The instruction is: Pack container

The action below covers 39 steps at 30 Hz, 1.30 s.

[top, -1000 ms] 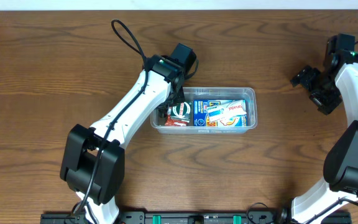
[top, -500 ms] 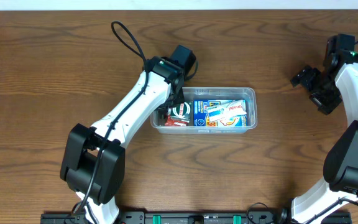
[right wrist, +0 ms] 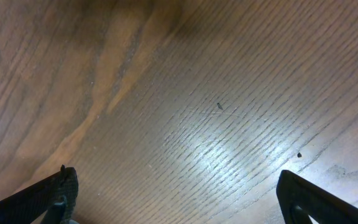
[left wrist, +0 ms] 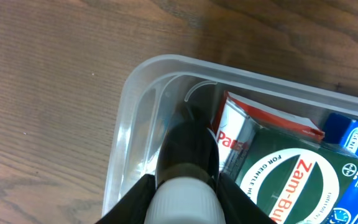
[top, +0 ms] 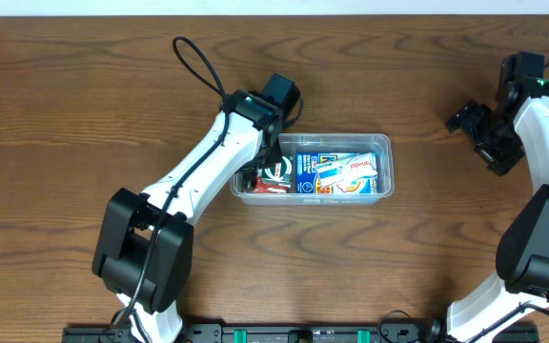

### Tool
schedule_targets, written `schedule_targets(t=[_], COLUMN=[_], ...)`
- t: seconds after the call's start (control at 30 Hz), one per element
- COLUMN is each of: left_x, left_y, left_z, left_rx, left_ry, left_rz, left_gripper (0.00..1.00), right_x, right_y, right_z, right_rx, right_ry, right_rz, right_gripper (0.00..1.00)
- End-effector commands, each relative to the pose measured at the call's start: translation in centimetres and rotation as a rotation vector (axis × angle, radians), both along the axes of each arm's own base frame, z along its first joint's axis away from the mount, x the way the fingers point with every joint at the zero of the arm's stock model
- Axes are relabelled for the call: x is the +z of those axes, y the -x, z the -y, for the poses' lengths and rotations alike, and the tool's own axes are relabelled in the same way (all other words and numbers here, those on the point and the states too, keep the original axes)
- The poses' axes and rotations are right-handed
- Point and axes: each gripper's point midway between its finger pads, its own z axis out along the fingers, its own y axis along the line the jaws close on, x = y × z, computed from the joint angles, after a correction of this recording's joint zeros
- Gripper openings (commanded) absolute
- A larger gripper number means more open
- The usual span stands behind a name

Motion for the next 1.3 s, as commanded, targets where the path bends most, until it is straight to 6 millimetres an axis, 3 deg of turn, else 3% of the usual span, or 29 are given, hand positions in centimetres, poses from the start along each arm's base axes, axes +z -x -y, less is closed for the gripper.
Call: schedule_targets(t=[0.0,0.33,0.47,0.6,0.77,0.87,1.0,1.17,1.27], left_x=[-0.1,-0.1,0.2,1.5,3.8,5.5,9.3,15.9,19.9], left_y=[0.0,0.0,-0.2,-1.2,-2.6,-3.2,-3.2,-1.4,0.3], left_z=[-0.6,-0.6,-0.5,0.0,0.9,1.3,1.3,0.2,-0.7], left_rx=[0.014,0.013,-0.032,-0.057,-0.075,-0.080,-0.136,-0.258,-0.295], left_ry=[-0.028,-0.028,-0.031,-0.013,0.020,0.045,0.062,0.068,0.092], left_rz=[0.004,0.004,0.005,0.042,0.107,0.149,0.210,0.308,0.402], left_gripper=[0.37,0.50,0.62,0.68,0.69,0.69,0.70,0.82,0.95], right_x=[0.0,0.0,0.0,0.0,0.0,0.0,0.0,0.0,0.0], right_y=[-0.2,-0.2,-0.2,-0.2,-0.2,-0.2,-0.2,-0.2,-0.2], right_z=[0.2,0.2,0.2,0.2,0.2,0.2,0.2,0.2,0.2], right_rx=[0.009,0.009,0.009,0.009,0.009,0.009,0.009,0.009,0.009], right_ry=[0.006,0.006,0.006,0.006,0.006,0.006,0.006,0.006,0.006], right_rz=[0.001,0.000,0.001,0.001,0.001,0.001,0.001,0.001,0.001], right_gripper=[0.99,0.99,0.99,0.99,0.99,0.99,0.99,0.99,0.99])
